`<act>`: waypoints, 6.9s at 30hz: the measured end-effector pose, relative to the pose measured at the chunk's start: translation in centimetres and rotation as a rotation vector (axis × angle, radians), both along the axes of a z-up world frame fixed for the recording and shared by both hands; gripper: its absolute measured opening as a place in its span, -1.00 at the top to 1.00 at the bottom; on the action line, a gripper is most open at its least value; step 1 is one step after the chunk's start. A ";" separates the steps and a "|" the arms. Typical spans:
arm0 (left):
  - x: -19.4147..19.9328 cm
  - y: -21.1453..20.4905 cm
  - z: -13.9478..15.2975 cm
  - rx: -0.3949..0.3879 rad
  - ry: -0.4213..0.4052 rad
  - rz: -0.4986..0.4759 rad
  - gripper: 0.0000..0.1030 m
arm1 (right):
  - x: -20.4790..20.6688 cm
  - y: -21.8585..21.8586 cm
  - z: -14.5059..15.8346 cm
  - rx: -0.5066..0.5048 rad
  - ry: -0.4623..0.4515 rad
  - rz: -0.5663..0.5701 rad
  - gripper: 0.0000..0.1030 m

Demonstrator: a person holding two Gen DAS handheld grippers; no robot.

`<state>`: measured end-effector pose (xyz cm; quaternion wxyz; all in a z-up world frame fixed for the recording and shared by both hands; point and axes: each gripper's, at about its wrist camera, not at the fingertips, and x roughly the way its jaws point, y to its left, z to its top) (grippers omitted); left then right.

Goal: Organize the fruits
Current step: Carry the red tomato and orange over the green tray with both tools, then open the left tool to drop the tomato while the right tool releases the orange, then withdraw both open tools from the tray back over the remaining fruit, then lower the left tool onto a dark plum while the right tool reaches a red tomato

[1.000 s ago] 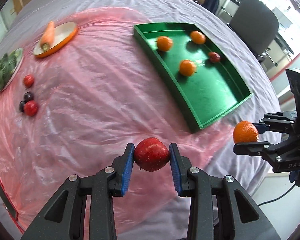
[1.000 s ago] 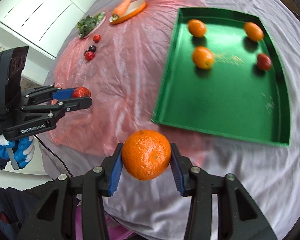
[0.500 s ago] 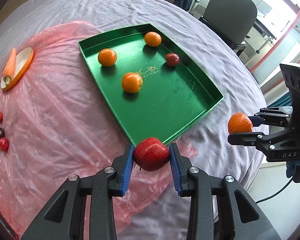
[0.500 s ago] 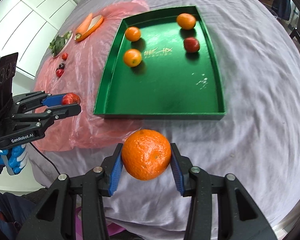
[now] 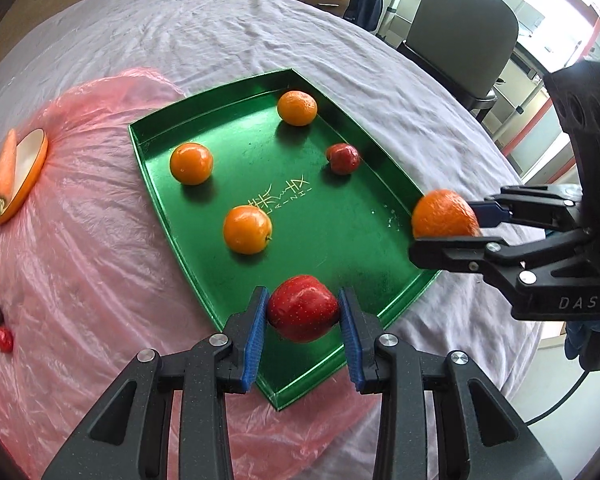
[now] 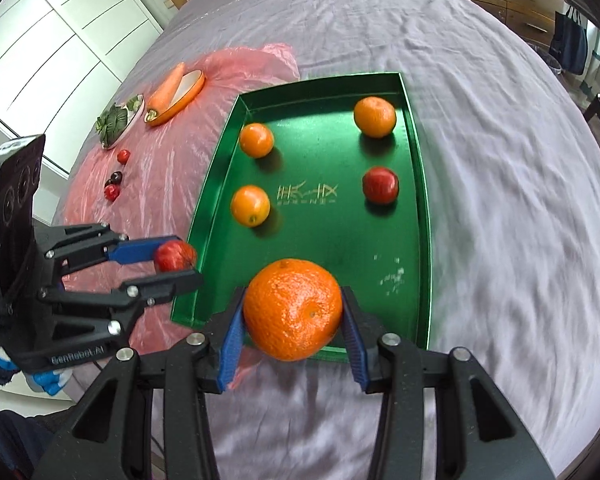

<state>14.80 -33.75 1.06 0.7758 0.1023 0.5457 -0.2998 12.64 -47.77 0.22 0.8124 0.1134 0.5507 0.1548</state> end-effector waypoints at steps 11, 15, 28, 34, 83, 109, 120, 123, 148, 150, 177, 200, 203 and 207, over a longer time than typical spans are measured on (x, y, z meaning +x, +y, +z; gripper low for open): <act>1.6 -0.7 -2.0 0.041 0.003 0.008 0.41 | 2.8 -0.8 -2.3 -0.014 0.008 -0.020 -0.36; 2.1 -0.7 -2.6 0.049 0.004 0.015 0.41 | 3.4 -0.9 -3.1 -0.021 0.013 -0.018 -0.36; 2.7 -0.7 -3.9 0.059 0.013 0.033 0.41 | 4.7 -0.7 -4.4 -0.080 0.010 -0.003 -0.36; 2.8 -0.7 -4.2 0.060 0.014 0.038 0.41 | 5.0 -0.7 -5.0 -0.094 0.017 -0.002 -0.37; 1.7 -0.9 -5.5 0.123 0.020 0.073 0.20 | 3.6 -0.5 -5.0 -0.206 -0.011 -0.039 -0.76; -1.2 0.2 -0.9 0.055 -0.035 0.033 0.09 | -0.5 -0.9 -1.7 -0.216 -0.011 -0.102 -1.00; -7.2 0.0 1.1 0.047 -0.067 -0.176 0.09 | -5.5 -2.0 -0.8 -0.278 0.064 -0.177 -1.00; -9.1 0.0 1.1 0.049 -0.082 -0.242 0.09 | -6.8 -1.9 -0.8 -0.288 0.075 -0.190 -1.00; -12.7 12.8 -1.6 0.134 -0.049 -0.201 0.09 | -12.9 9.9 -2.3 -0.222 0.216 -0.021 -1.00; -12.4 14.2 -1.6 0.144 -0.050 -0.167 0.09 | -12.6 11.1 -2.1 -0.208 0.208 -0.003 -1.00; -2.9 33.9 -2.0 0.179 -0.048 0.313 0.09 | -2.1 30.9 -1.5 -0.028 0.071 0.363 -1.00; 10.5 40.7 -3.8 -0.032 0.042 0.465 0.15 | 10.2 39.7 -2.0 0.091 -0.118 0.473 -0.82; 11.7 40.9 -4.6 -0.041 0.065 0.477 0.21 | 11.4 40.1 -2.6 0.087 -0.127 0.482 -0.81; 12.7 40.8 -5.4 -0.043 0.085 0.479 0.24 | 12.7 40.8 -3.4 0.072 -0.139 0.500 -0.81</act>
